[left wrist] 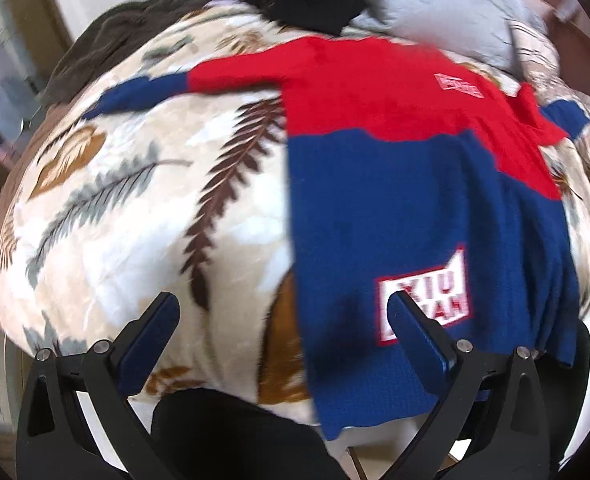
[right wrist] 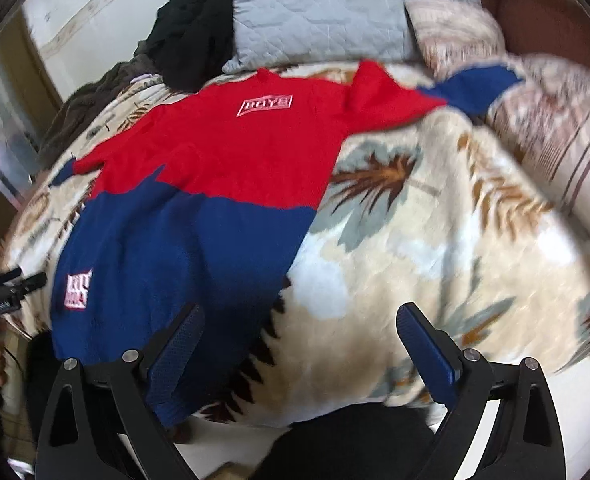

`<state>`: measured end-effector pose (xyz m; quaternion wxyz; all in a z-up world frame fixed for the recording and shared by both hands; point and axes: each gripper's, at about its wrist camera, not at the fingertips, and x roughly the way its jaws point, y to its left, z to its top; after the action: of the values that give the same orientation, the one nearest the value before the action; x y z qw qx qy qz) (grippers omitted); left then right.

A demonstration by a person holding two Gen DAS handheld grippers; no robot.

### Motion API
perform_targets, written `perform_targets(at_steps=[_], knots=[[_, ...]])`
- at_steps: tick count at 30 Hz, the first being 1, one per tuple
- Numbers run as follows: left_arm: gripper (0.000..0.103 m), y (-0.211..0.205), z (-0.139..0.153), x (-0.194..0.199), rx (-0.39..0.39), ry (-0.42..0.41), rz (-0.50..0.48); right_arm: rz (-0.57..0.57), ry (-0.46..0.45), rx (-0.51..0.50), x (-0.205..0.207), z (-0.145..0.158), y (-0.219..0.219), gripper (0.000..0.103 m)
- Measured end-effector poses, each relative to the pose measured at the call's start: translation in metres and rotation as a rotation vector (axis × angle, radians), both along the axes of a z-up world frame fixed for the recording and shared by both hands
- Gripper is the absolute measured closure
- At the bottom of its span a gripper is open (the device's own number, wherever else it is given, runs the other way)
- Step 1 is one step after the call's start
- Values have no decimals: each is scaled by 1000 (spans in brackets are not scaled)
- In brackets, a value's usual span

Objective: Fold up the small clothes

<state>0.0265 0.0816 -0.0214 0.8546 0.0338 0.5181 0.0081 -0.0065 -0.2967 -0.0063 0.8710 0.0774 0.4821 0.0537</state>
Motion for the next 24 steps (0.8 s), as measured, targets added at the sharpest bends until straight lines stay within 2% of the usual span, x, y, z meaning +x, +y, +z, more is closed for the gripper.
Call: perform_targets(at_steps=[4, 6, 7, 8, 9, 10, 11, 12, 14, 15, 20, 24], knots=[[0, 3, -16, -1, -27, 67, 5, 17, 59, 78, 9, -21, 7, 15], [0, -2, -25, -2, -51, 108, -12, 45, 99, 135, 14, -33, 15, 30], [3, -5, -28, -2, -69, 129, -24, 61, 132, 177, 16, -41, 20, 31], [15, -8, -31, -3, -94, 149, -37, 59, 131, 171, 15, -42, 23, 31], [34, -12, -34, -4, -118, 174, -51, 63, 115, 151, 13, -41, 27, 41], [36, -15, -37, -5, -129, 190, -61, 82, 107, 150, 12, -39, 29, 56], [43, -17, -34, -5, -122, 173, -64, 105, 102, 181, 12, -36, 28, 96], [63, -20, -30, -7, -121, 160, -87, 117, 123, 219, 12, -36, 26, 96], [86, -27, -23, -7, -118, 158, -116, 126, 124, 231, 11, -35, 22, 97], [94, -28, -19, -8, -105, 152, -120, 126, 114, 241, 9, -34, 19, 97], [96, -15, 2, -16, -147, 139, -123, 77, -5, 274, -5, 0, -17, 98], [97, -7, -4, -19, -126, 177, -111, 4, -8, 235, -13, 2, -52, 99]])
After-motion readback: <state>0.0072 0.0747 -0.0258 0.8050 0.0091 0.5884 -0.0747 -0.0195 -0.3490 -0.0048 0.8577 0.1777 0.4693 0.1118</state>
